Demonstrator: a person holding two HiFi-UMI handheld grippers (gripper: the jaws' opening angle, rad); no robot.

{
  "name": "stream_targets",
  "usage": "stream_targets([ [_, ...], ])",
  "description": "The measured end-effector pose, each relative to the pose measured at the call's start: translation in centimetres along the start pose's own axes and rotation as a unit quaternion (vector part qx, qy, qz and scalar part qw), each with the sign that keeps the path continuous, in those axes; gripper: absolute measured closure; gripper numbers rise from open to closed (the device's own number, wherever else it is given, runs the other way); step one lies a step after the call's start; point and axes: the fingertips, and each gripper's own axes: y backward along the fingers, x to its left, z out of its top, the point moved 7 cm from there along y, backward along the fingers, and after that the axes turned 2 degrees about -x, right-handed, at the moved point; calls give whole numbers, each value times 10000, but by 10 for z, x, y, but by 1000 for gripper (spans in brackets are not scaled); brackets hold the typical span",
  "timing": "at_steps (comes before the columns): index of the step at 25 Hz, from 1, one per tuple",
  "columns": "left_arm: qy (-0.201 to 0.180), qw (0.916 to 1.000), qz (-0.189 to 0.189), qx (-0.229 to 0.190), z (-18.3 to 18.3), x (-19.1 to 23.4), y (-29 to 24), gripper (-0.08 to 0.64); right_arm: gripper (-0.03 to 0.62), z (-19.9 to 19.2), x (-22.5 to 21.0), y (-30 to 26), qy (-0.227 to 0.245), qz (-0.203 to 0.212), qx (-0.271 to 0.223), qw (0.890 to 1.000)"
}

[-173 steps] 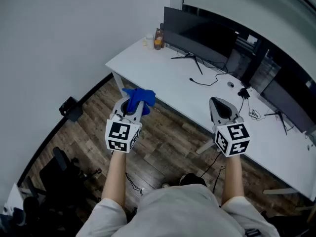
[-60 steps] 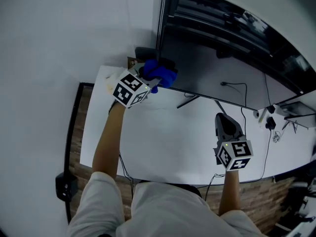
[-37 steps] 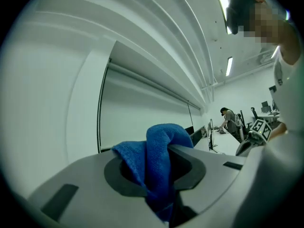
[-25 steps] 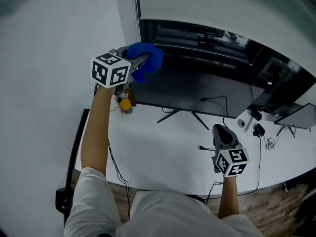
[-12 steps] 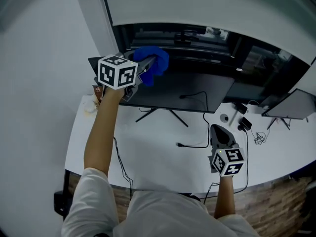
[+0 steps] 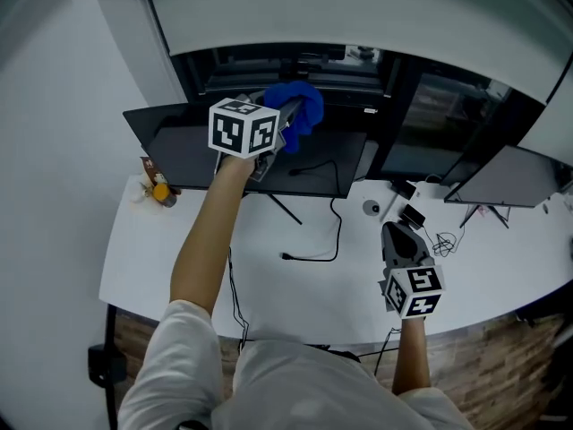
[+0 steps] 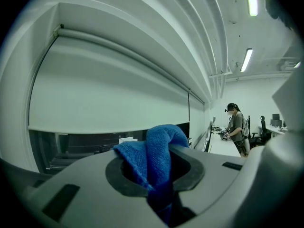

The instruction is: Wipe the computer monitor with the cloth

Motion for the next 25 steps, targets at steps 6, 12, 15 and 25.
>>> stream_targets([
  [6, -56, 9997, 239, -74, 9, -56, -48, 471, 578, -8, -44, 30, -95, -62, -54, 9999],
  [12, -226, 9980, 588, -99, 9, -104, -85, 474, 578, -27, -70, 51, -298, -73, 3, 9995],
  [15, -437, 9971, 597, -191, 10, -127, -100, 474, 578, -28, -77, 57, -363, -80, -22, 9993],
  [25, 447, 9982, 334, -221, -43, -166, -139, 485, 578, -46, -93, 78, -803, -219, 48, 9965],
])
